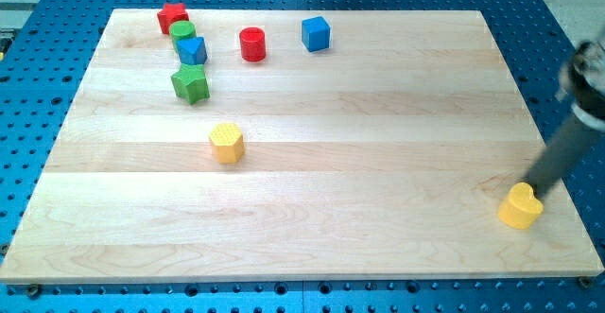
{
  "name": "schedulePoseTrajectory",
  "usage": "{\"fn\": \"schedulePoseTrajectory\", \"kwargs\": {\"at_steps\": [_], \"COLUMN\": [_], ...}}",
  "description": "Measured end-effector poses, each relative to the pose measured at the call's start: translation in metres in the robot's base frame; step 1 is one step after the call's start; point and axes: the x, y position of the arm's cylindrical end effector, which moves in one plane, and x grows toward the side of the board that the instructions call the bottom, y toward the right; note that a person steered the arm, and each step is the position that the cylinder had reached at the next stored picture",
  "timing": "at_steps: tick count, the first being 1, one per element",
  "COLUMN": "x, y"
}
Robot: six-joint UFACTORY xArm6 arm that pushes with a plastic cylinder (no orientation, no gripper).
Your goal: Touch the bottom of hexagon
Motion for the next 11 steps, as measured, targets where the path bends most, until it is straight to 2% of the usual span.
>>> {"fn": "schedulePoseTrajectory", "kwargs": {"at_steps": [1, 2, 3, 5, 7, 10, 11], "x": [-0.040, -0.041, -0.036, -0.036, -0.012, -0.002, -0.020], "y": [-0.054, -0.142, -0.196, -0.217, -0.330, -0.362, -0.414]}}
